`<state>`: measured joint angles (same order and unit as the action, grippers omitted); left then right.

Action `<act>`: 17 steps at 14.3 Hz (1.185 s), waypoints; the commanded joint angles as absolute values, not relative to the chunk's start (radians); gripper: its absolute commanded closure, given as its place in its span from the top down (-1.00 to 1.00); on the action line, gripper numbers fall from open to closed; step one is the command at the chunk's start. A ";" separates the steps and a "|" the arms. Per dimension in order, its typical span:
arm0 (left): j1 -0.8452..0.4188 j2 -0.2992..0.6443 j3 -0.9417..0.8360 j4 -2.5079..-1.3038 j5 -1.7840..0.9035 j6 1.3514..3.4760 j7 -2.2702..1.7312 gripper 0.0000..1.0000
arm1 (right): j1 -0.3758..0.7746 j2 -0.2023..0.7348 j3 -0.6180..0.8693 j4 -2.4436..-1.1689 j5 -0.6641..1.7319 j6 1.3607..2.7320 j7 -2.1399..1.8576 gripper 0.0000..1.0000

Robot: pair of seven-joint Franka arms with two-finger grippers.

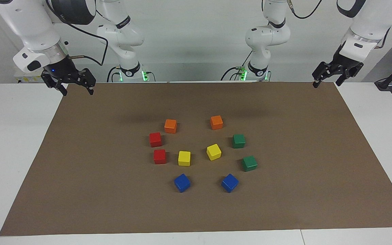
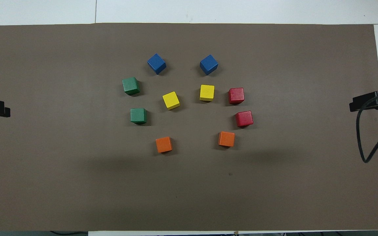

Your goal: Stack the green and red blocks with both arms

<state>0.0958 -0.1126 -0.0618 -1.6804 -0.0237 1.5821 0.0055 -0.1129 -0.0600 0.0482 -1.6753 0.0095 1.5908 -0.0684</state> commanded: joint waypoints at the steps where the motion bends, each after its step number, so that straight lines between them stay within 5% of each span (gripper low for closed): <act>1: 0.086 -0.103 -0.055 -1.660 -0.029 1.571 0.015 1.00 | -0.127 -0.077 0.064 -1.686 0.002 1.585 -0.066 1.00; 13: 0.083 -0.123 -0.058 -1.701 -0.032 1.601 0.032 1.00 | -0.129 -0.075 0.064 -1.684 0.002 1.585 -0.066 1.00; 17: -0.021 -0.132 -0.064 -1.784 -0.038 1.703 -0.014 1.00 | -0.123 -0.077 0.066 -1.690 0.003 1.589 -0.064 1.00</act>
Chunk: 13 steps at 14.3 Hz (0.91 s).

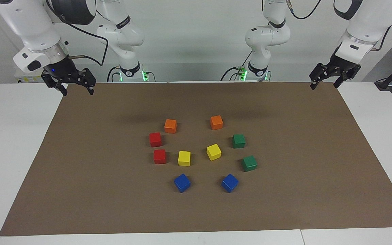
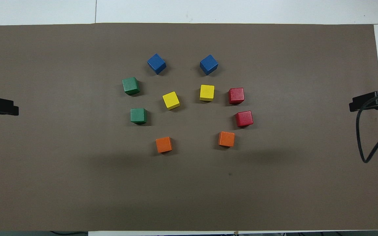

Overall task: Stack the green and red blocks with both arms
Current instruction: 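Grasp a green cube with the left gripper while the right gripper grasps red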

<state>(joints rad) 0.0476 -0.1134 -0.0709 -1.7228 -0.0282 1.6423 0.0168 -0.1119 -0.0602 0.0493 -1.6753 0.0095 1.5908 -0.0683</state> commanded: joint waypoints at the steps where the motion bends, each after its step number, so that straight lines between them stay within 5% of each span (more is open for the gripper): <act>1: -0.058 -0.118 -0.064 -1.789 -0.040 1.727 -0.046 1.00 | -0.123 -0.078 0.069 -1.693 0.003 1.591 -0.064 1.00; 13: -0.325 0.215 -0.063 -1.898 -0.077 2.155 -0.179 1.00 | -0.126 -0.080 0.071 -1.701 0.005 1.597 -0.075 1.00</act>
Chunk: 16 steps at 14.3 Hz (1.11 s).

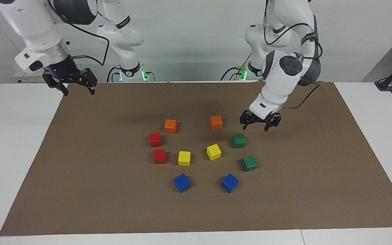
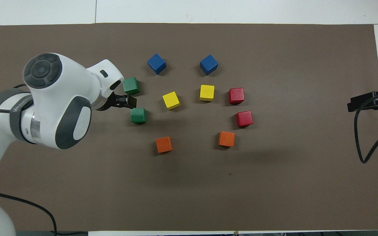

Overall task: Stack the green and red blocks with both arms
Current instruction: 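Grasp a green cube with the left gripper while the right gripper grasps red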

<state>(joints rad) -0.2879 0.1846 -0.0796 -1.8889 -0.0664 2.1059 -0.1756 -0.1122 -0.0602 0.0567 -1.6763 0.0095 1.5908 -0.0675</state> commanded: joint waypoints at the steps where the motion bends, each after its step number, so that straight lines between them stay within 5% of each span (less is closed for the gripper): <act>1: -0.334 0.234 -0.061 -1.898 -0.072 2.163 -0.178 1.00 | -0.127 -0.090 0.071 -1.721 0.006 1.597 -0.075 1.00; 6: -0.354 0.317 -0.060 -1.894 -0.063 2.223 -0.172 1.00 | -0.049 -0.098 0.074 -1.828 0.018 1.735 0.026 0.92; 9: -0.356 0.351 -0.060 -1.896 -0.049 2.256 -0.172 1.00 | 0.075 -0.036 0.075 -1.871 0.018 1.862 0.182 0.93; 16: -0.356 0.348 -0.063 -1.913 -0.052 2.221 -0.170 1.00 | 0.158 0.113 0.075 -1.939 0.018 2.118 0.241 0.93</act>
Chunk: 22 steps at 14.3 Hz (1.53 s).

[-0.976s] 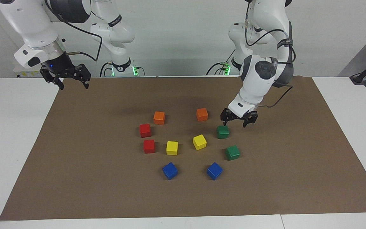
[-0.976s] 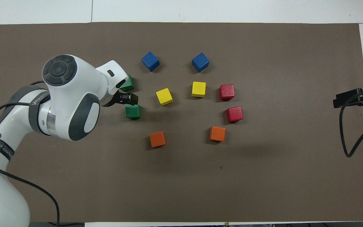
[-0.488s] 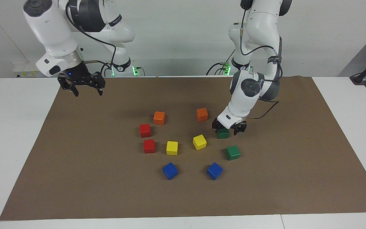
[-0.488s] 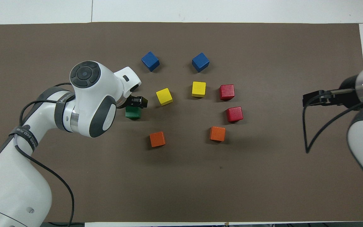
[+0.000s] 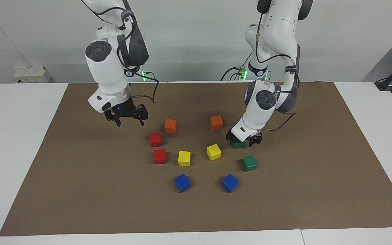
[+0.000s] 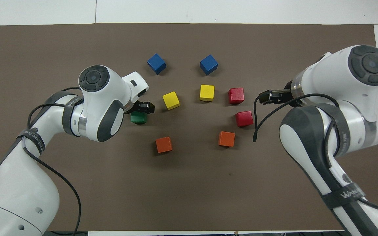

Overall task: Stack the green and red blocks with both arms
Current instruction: 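Grasp a green cube with the left gripper while the right gripper grasps red, then carry the green cube outward with the left gripper while the right gripper carries red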

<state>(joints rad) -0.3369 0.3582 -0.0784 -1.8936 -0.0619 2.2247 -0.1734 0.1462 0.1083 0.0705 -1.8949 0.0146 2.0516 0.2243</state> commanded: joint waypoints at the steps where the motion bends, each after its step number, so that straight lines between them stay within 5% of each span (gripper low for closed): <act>1: -0.357 0.348 -0.063 -1.919 -0.052 2.223 -0.172 1.00 | 0.172 0.126 0.075 -1.959 0.017 2.159 0.241 0.93; 3: -0.359 0.345 -0.063 -1.928 -0.052 2.226 -0.175 0.77 | 0.198 0.149 0.075 -1.973 0.017 2.204 0.239 0.95; 4: -0.362 0.344 -0.063 -1.930 -0.052 2.224 -0.178 0.38 | 0.202 0.158 0.075 -1.973 0.017 2.218 0.241 0.95; 5: -0.364 0.344 -0.063 -1.930 -0.052 2.223 -0.182 -0.13 | 0.204 0.169 0.075 -1.973 0.017 2.232 0.241 0.95; 6: -0.364 0.344 -0.063 -1.931 -0.052 2.220 -0.189 -0.93 | 0.206 0.179 0.075 -1.973 0.017 2.241 0.241 0.95; 13: -0.296 0.287 -0.057 -1.856 -0.057 2.090 -0.187 -1.00 | 0.241 0.190 0.075 -2.085 0.017 2.367 0.275 0.95; 22: 0.072 0.129 -0.054 -1.871 -0.055 1.974 0.134 -1.00 | 0.264 0.192 0.075 -2.163 0.017 2.445 0.275 0.95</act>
